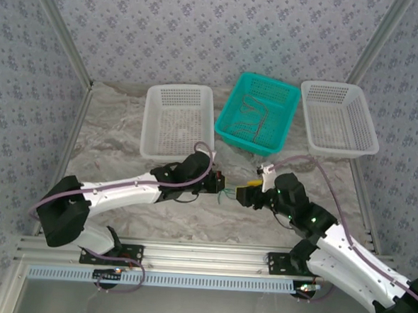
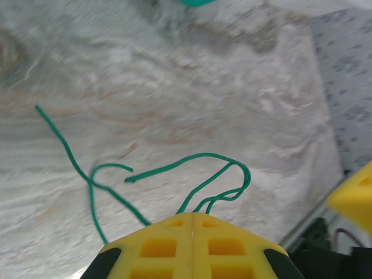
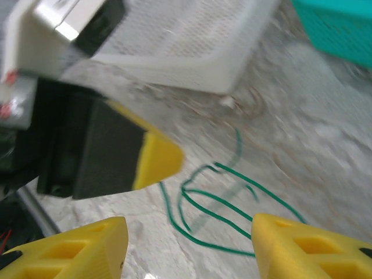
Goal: Untangle the cables
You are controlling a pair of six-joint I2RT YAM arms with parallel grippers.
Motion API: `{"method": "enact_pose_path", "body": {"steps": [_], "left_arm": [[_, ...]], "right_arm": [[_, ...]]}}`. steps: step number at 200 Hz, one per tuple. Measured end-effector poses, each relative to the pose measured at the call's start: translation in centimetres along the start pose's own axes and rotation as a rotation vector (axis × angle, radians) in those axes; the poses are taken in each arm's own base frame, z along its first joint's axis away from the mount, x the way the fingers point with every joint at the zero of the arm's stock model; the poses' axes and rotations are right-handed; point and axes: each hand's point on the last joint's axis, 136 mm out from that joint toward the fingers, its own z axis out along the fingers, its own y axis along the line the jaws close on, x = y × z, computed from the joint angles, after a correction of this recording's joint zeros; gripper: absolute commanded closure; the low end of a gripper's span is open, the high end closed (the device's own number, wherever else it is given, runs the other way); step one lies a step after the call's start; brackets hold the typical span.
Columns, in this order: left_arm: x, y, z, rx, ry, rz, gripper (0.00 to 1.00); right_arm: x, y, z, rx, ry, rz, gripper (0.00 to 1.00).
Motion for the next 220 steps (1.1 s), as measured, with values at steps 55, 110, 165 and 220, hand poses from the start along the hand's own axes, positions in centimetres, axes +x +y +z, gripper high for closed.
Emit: {"method": "enact_pose_path", "body": {"steps": [55,110,165,220], "left_arm": [[-1.6,-2.6,-1.7,0.072,-0.036,0.019,1.0],[-1.4,-2.9,-1.8,0.082,-0.018,0.02,1.0],[-1.3,-3.2,-1.9,0.092,-0.009,0.021,1.0],[-1.4,-2.9,-2.0,0.084,-0.012,0.016,1.0]], "right_arm": [[1.8,1.7,1.5,-0.098,-0.1,-0.302,0.4],[0.3,2.1,2.2,-0.108,-0.212,-0.409,0.64],[-0.1,2.4,3.2,-0.125,-0.226,-0.431,0.91],[0.0,2.1,3.6,-0.122,-0.218,-0.423,0.79]]}}
